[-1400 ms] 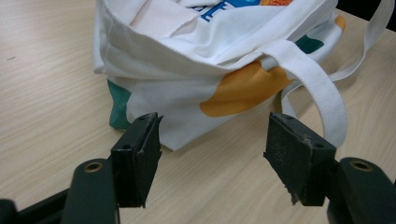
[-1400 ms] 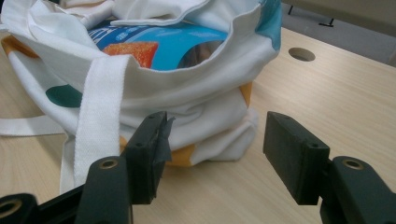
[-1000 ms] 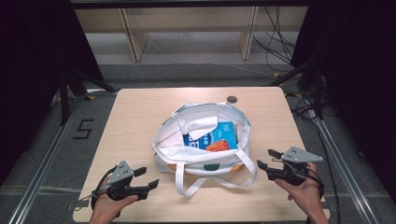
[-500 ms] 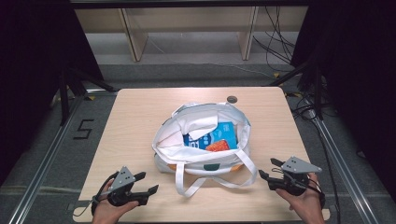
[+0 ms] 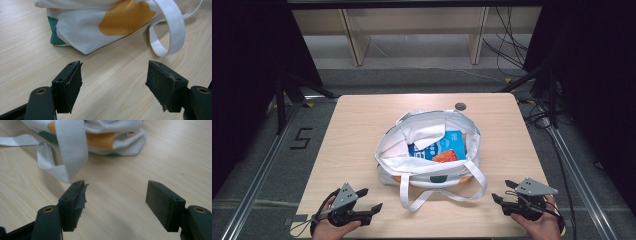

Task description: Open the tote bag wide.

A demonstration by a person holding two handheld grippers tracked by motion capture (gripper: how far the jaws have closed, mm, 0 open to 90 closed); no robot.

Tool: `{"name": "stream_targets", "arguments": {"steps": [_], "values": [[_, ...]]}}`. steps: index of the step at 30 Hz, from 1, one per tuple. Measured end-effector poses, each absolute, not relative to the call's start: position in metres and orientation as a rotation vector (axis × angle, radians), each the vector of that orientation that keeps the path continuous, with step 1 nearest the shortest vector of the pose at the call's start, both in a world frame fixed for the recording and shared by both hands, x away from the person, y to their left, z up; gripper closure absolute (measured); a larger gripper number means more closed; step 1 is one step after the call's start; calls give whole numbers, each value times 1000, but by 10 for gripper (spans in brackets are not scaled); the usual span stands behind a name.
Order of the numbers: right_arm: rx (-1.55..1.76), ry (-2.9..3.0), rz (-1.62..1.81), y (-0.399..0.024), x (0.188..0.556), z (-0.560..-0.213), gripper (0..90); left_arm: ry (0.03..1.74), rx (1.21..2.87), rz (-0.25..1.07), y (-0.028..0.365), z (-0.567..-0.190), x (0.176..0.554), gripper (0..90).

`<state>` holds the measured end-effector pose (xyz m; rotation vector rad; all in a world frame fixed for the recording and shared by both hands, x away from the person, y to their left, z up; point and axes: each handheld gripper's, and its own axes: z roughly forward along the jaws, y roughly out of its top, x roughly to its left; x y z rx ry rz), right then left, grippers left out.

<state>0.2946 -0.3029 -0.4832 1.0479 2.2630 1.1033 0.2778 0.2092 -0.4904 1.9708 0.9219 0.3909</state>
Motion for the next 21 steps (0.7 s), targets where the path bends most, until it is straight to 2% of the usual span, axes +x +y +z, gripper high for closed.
{"name": "stream_targets", "arguments": {"steps": [5, 21], "values": [[1118, 2260, 1104, -303, 289, -485, 325, 947, 1958, 376, 208, -492, 277, 274], [1044, 2276, 1069, -305, 293, -488, 325, 925, 1991, 386, 210, -493, 280, 271]]}}
